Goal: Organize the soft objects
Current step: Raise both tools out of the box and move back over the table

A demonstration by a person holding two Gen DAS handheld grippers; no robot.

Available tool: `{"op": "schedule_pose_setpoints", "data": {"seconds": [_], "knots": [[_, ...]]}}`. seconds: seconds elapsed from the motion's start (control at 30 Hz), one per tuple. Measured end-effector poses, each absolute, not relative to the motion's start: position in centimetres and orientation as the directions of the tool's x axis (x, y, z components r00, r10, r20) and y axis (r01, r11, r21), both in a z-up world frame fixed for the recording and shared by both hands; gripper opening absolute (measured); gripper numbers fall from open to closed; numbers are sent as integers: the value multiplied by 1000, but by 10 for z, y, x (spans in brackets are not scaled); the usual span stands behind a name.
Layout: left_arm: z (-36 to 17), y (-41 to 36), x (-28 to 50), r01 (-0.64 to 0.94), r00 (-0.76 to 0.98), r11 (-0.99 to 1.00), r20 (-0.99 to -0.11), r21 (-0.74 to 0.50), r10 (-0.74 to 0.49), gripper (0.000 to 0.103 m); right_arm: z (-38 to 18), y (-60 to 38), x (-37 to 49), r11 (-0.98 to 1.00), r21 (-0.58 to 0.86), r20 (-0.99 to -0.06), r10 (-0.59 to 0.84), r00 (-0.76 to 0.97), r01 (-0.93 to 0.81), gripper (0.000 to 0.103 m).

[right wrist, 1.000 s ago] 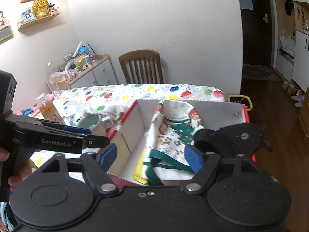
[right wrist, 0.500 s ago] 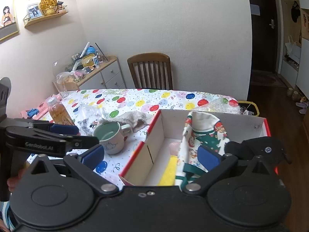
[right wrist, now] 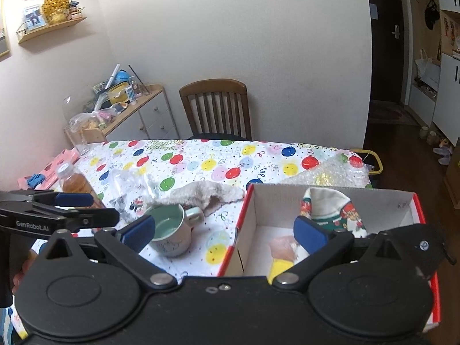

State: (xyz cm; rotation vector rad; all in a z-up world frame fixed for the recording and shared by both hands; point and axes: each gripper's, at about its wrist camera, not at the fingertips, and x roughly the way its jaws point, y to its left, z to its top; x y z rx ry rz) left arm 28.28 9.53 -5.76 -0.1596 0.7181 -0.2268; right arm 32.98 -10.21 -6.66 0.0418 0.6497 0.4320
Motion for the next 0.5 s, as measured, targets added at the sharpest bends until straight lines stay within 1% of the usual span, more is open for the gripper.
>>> {"op": "schedule_pose_setpoints", "data": {"seconds": [0.23, 0.43, 0.5], "knots": [[-50, 128, 305, 159, 721, 964, -641, -215, -262, 101, -66, -83, 357, 919, 157, -596, 381, 707, -363, 103], [-28, 156, 343, 162, 704, 977, -677, -139, -213, 101, -58, -77, 396, 932, 144, -622, 346, 702, -332, 103], [-26, 163, 358, 138, 698, 983, -692, -118, -181, 101, -57, -78, 410, 941, 138, -635, 324, 702, -310, 103]]}}
